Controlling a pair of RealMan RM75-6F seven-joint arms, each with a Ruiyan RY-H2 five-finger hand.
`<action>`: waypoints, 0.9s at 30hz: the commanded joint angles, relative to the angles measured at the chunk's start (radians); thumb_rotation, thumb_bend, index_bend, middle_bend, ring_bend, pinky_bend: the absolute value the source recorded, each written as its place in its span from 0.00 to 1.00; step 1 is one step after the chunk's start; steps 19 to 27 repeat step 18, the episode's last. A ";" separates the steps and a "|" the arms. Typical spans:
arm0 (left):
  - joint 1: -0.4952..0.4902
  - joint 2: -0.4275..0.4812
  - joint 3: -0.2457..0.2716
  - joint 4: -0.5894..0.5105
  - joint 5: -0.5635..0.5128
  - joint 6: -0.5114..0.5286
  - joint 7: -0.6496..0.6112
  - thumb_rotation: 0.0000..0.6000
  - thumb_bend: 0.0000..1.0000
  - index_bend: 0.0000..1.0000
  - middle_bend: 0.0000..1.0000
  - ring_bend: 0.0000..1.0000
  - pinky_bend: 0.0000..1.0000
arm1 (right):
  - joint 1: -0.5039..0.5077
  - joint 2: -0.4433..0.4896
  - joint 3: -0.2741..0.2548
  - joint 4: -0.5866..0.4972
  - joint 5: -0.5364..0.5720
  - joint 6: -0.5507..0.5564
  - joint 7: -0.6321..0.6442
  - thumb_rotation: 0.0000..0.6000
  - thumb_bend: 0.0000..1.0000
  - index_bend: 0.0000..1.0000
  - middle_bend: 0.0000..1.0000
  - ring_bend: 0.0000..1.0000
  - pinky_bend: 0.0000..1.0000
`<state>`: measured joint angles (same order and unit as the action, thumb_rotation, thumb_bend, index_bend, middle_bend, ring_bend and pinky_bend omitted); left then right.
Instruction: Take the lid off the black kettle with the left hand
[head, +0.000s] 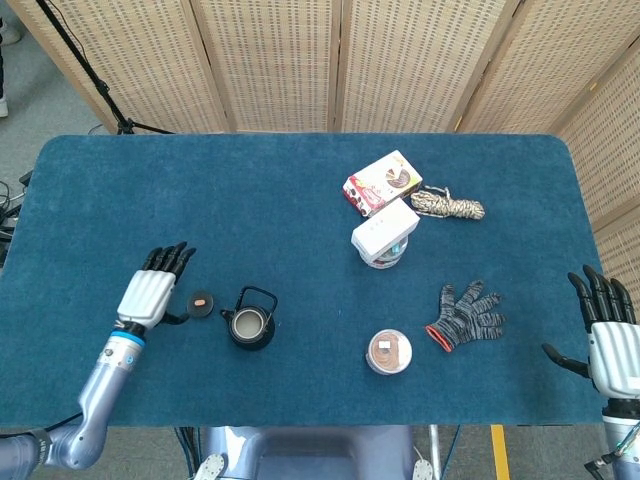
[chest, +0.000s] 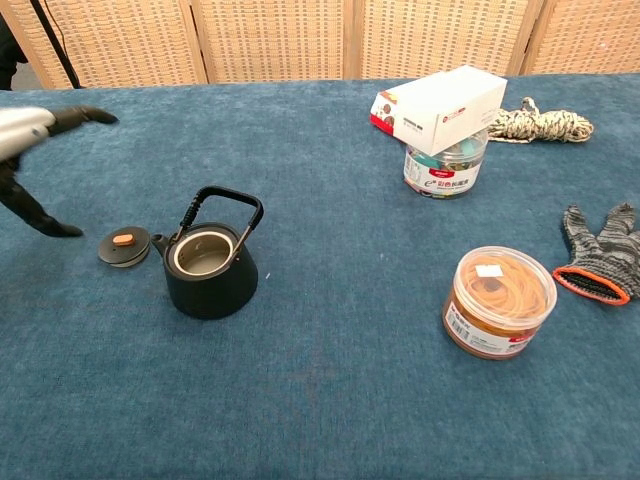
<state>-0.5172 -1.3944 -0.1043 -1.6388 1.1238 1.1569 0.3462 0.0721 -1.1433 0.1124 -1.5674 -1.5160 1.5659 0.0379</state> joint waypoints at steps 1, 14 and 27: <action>0.070 0.087 0.021 -0.047 0.079 0.107 -0.038 1.00 0.05 0.00 0.00 0.00 0.00 | -0.001 0.001 0.000 -0.002 -0.001 0.003 -0.002 1.00 0.00 0.00 0.00 0.00 0.00; 0.327 0.205 0.083 0.064 0.225 0.395 -0.401 1.00 0.03 0.00 0.00 0.00 0.00 | -0.007 -0.006 -0.010 -0.011 -0.018 0.017 -0.090 1.00 0.00 0.00 0.00 0.00 0.00; 0.353 0.238 0.095 0.056 0.224 0.379 -0.421 1.00 0.03 0.00 0.00 0.00 0.00 | -0.009 -0.004 -0.010 -0.015 -0.016 0.017 -0.087 1.00 0.00 0.00 0.00 0.00 0.00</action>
